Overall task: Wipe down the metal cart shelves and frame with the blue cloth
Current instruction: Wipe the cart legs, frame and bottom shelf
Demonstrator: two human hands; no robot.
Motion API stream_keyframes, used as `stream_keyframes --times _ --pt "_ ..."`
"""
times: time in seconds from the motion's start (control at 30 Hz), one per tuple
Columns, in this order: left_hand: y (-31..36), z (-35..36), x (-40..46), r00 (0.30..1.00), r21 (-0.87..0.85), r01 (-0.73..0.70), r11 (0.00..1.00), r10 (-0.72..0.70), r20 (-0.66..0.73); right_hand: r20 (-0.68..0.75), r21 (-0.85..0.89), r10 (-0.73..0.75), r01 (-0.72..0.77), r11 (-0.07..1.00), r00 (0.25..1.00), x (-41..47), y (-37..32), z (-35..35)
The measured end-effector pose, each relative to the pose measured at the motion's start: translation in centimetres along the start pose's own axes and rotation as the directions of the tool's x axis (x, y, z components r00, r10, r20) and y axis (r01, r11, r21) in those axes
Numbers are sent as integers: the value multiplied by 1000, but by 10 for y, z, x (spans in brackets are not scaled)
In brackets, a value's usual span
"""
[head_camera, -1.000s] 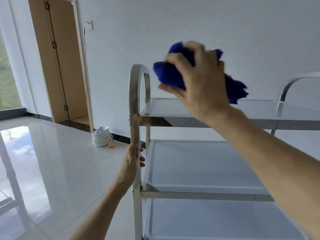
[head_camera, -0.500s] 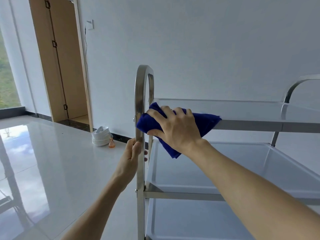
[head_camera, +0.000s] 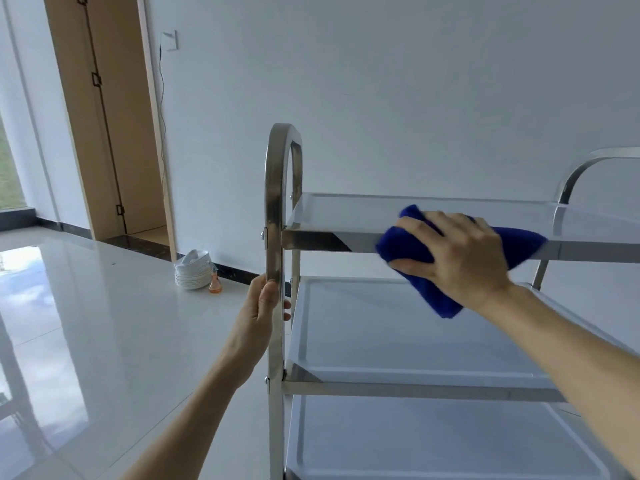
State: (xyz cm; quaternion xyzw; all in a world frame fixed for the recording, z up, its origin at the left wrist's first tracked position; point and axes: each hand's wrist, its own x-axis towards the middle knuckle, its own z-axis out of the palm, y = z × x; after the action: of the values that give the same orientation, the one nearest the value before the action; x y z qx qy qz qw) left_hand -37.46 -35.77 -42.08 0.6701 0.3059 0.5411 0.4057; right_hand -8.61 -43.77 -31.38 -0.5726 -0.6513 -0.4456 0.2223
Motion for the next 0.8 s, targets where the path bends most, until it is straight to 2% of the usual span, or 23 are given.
stream_keyframes --times 0.17,0.27,0.4,0.57,0.63,0.7,0.8 --pt "-1 -1 5 1000 27 9 1000 -9 -15 86 46 -58 54 997 995 45 -92 7" --pt "-4 -6 9 1000 45 19 999 -18 -18 68 56 -120 116 992 991 55 -103 14" --pt "-11 -15 16 1000 36 9 999 -9 3 -2 94 -193 193 977 981 38 -45 17" --pt "-13 -14 23 1000 36 21 999 -21 -1 -38 24 -48 49 999 998 -17 67 14" --pt "-13 -11 22 1000 97 25 995 -23 -19 -51 -29 22 -23 999 998 -31 87 12" --pt "-9 -6 22 997 210 30 977 -14 -77 -37 -51 63 -64 997 997 -32 85 13" --pt "16 1 27 947 407 60 912 77 -312 3 -28 89 -89 996 996 -25 71 11"
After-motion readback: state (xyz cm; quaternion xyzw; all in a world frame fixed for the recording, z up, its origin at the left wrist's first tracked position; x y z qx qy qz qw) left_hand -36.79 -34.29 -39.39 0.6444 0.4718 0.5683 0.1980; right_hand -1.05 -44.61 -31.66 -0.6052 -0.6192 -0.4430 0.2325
